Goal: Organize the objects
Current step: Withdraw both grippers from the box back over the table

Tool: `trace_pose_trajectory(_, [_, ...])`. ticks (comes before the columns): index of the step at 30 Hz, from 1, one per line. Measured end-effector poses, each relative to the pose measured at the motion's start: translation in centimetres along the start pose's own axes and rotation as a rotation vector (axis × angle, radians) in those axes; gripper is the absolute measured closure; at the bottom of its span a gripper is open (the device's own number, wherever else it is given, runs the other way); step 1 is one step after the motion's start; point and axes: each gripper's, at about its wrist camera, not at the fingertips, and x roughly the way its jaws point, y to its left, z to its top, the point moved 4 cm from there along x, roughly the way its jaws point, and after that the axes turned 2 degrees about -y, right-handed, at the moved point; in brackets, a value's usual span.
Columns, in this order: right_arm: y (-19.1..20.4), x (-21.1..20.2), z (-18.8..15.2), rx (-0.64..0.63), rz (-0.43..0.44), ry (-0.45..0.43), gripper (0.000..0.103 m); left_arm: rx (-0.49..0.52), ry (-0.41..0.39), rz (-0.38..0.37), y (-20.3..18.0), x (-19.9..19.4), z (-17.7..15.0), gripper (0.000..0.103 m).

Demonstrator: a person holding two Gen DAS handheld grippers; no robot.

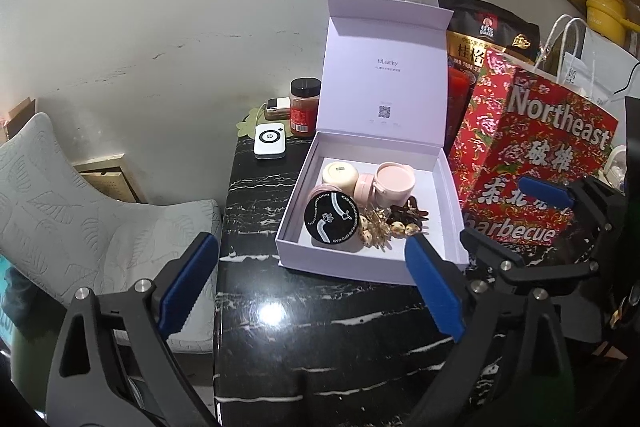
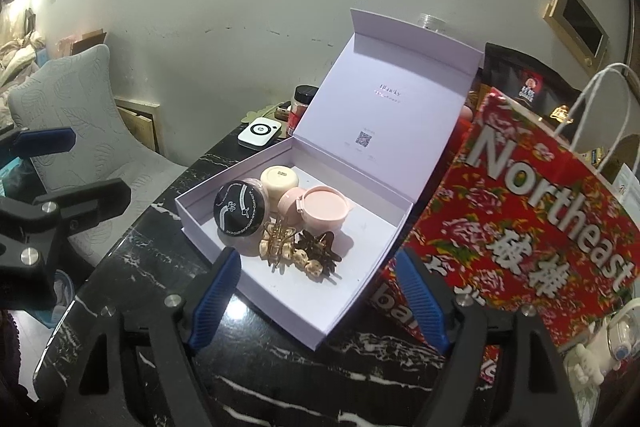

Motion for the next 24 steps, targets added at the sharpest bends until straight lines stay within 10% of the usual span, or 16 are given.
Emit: trace_pose_trajectory(24, [-0.3,-5.8,-5.5,0.009,0.022,0.061,0.019,-0.052,0.043,0.047,-1.9,-5.4,-5.9,0.005])
